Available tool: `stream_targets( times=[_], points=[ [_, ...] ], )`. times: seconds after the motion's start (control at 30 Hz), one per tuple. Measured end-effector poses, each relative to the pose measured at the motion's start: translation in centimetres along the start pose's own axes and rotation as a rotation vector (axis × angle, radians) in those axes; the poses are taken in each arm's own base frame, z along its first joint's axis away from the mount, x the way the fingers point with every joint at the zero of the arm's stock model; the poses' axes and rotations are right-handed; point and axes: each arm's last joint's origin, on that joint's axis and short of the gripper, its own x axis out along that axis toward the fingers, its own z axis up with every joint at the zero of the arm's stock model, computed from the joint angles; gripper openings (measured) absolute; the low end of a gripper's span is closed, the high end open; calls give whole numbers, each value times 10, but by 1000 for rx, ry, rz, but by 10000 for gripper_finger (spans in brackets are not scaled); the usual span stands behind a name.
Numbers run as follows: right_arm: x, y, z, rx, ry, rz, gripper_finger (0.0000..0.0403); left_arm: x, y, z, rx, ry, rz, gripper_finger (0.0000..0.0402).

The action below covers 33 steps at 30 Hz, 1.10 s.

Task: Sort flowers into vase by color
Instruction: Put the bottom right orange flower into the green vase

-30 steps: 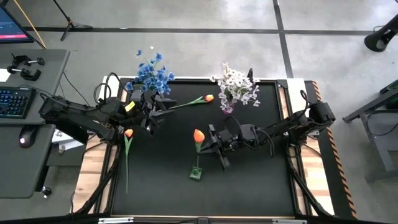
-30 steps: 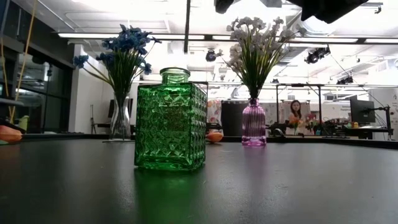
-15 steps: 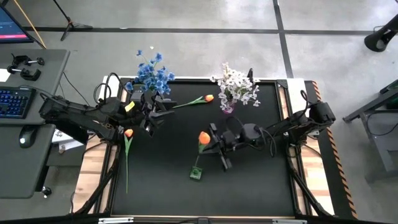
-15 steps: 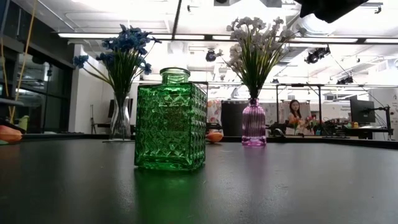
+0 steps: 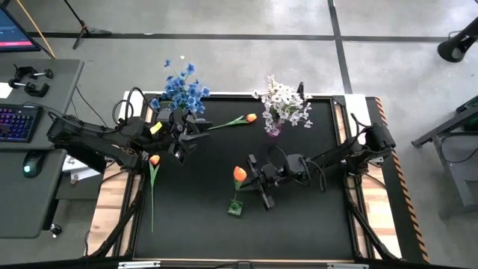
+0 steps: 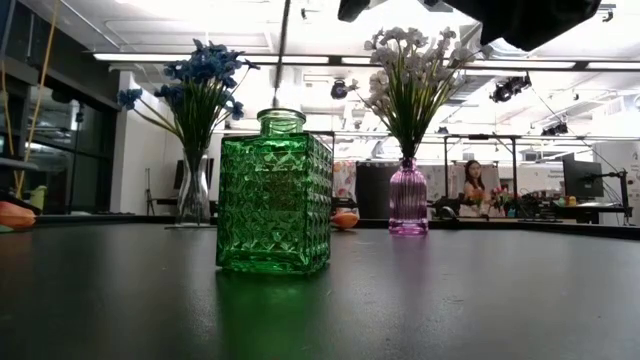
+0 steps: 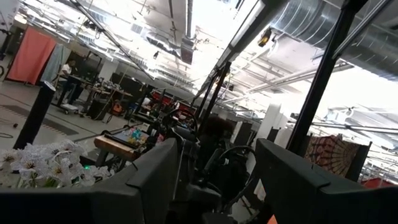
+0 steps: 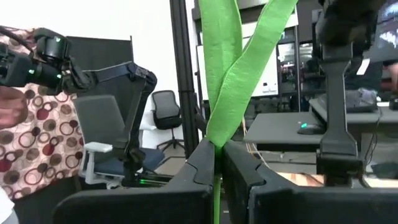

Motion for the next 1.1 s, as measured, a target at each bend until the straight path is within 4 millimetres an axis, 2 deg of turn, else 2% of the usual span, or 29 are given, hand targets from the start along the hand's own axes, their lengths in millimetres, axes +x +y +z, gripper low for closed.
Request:
stream_targets(
  times=[0.17, 0.83, 0.93, 1.1],
  points=[
    [1, -1, -11, 24, 50, -6, 0, 0, 0, 0, -9, 0, 0, 207],
    [0, -3, -24, 190, 178, -57, 5, 0, 0, 0, -9, -1, 0, 207],
    [-1, -4, -29, 255, 214, -95, 34, -1, 0, 2, -10, -6, -2, 207],
    [-2, -4, -30, 317, 226, -106, 118, -6, -2, 9, -10, -23, -8, 207]
  ],
)
